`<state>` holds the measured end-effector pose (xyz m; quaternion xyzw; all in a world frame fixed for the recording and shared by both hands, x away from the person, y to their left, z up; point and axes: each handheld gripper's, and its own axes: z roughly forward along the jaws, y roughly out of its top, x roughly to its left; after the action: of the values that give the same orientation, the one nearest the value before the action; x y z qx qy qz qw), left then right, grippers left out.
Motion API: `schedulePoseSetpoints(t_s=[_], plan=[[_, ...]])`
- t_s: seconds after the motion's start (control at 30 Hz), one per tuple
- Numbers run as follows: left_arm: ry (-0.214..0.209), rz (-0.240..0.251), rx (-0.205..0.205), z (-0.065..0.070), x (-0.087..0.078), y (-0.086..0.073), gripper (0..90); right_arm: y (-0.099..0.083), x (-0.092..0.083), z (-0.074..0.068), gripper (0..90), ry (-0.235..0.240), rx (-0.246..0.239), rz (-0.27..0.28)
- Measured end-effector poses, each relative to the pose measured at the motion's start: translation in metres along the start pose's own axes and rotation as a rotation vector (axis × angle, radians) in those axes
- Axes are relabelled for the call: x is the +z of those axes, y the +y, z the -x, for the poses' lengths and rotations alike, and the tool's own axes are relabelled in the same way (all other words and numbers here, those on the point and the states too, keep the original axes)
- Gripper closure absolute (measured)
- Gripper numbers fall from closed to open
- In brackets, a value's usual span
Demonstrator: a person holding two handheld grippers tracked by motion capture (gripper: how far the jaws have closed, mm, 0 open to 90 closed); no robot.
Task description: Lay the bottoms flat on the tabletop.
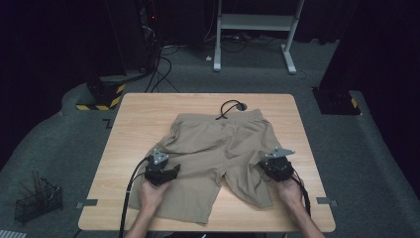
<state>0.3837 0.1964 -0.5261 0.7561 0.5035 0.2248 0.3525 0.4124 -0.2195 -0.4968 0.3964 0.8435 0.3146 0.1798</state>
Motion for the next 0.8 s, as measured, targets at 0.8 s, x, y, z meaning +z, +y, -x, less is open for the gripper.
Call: schedulePoseSetpoints(t_s=[0.8], plan=[[0.074,-0.011,-0.037,-0.018,0.016,0.014,38.5,0.091,0.092,-0.006,86.3,0.015,-0.015,-0.09]])
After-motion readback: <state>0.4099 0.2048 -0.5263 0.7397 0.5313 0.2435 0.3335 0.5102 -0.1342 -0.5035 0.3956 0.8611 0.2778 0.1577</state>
